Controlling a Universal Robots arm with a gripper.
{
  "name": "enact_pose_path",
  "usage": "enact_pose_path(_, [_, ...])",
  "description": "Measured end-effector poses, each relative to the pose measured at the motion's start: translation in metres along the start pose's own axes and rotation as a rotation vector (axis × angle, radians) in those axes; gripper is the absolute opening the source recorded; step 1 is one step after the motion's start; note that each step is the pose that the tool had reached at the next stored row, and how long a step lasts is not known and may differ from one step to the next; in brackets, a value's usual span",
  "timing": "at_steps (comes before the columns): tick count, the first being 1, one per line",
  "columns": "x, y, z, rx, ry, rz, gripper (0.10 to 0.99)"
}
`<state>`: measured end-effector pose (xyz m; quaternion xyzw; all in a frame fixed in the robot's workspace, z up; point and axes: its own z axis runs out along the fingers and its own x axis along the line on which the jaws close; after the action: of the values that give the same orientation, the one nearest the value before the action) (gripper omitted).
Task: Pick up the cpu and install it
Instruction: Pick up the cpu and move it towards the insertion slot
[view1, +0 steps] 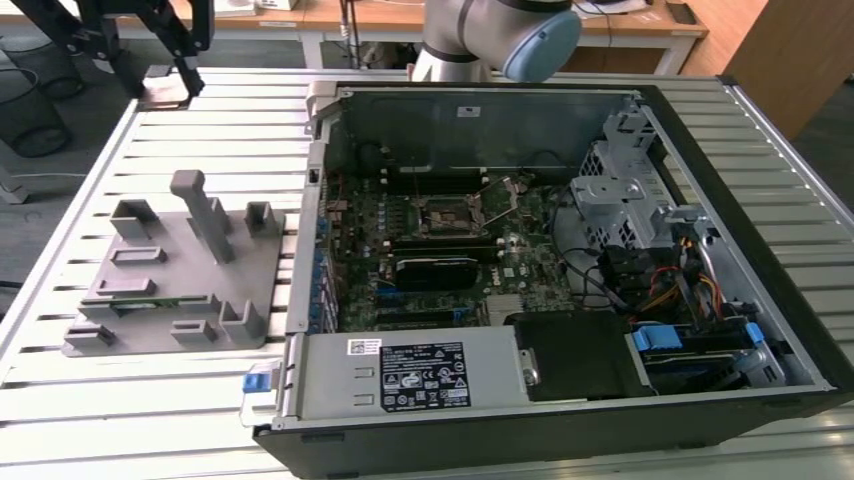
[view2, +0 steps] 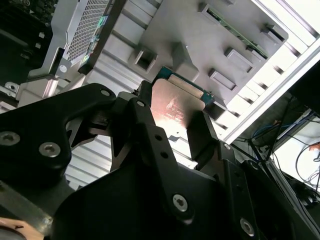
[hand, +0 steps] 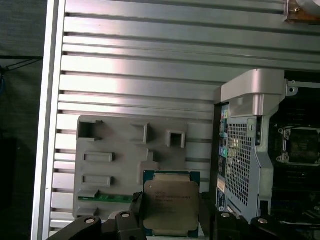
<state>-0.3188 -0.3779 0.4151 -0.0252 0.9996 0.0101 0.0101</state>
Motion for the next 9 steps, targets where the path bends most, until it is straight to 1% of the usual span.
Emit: enact_pose_path(9, [-0.0093, -0.0002, 0.0004, 0.0, 0.0001, 0.0, 0.525])
